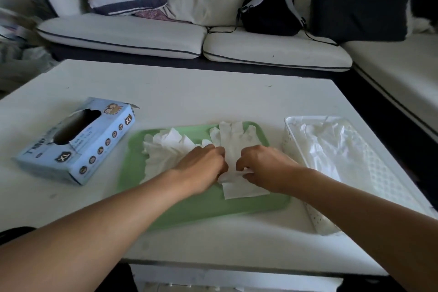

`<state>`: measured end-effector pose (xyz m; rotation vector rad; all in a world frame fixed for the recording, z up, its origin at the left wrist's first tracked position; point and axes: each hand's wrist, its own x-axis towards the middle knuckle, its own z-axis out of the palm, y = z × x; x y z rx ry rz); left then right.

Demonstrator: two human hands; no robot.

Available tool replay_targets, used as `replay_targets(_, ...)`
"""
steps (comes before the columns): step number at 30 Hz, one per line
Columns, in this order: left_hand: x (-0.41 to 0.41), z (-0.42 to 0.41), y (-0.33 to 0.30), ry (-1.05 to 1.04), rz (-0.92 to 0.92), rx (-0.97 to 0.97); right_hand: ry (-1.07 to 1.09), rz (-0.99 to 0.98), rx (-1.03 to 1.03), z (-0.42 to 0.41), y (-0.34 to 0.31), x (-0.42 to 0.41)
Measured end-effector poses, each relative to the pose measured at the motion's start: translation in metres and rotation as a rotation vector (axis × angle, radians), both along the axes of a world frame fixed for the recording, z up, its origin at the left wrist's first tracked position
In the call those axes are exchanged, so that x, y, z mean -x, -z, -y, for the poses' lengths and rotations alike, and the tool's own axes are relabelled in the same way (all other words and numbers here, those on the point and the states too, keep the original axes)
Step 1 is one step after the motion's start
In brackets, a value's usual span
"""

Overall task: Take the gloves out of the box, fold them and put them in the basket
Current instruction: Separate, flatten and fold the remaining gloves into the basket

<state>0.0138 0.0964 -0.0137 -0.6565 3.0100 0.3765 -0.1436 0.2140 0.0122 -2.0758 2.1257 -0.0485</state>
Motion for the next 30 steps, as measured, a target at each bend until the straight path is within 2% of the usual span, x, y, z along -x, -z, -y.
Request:
replay_targets(3,0.001,-0.007,-0.003,0.111,0.002,0.129,-0.007,0.002,-0.028,-0.003,-0.002,-0.001)
replay_targets(6,0.004,-0.013,-0.01,0.16,0.018,0.175,0.011,-0.001,-0.065,-0.005,-0.002,0.005)
replay_targets(10,0.003,-0.022,-0.016,0.153,0.09,0.133,-0.003,0.006,-0.148,-0.006,0.0,0.014)
replay_targets(15,-0.003,-0.02,-0.011,0.108,0.163,0.04,0.002,0.108,-0.286,-0.01,0.0,0.019)
replay_targets(21,-0.004,-0.022,-0.02,0.07,0.249,-0.035,-0.056,-0.081,-0.241,-0.014,0.008,0.012)
replay_targets(25,0.002,-0.028,-0.022,0.023,0.236,-0.051,-0.139,-0.205,-0.256,-0.011,0.011,0.005)
replay_targets(28,0.005,-0.03,-0.015,0.028,0.175,-0.012,-0.063,0.05,-0.265,-0.007,0.0,0.011)
replay_targets(30,0.009,-0.028,-0.013,0.056,-0.002,-0.028,0.03,0.286,-0.251,-0.006,-0.019,0.019)
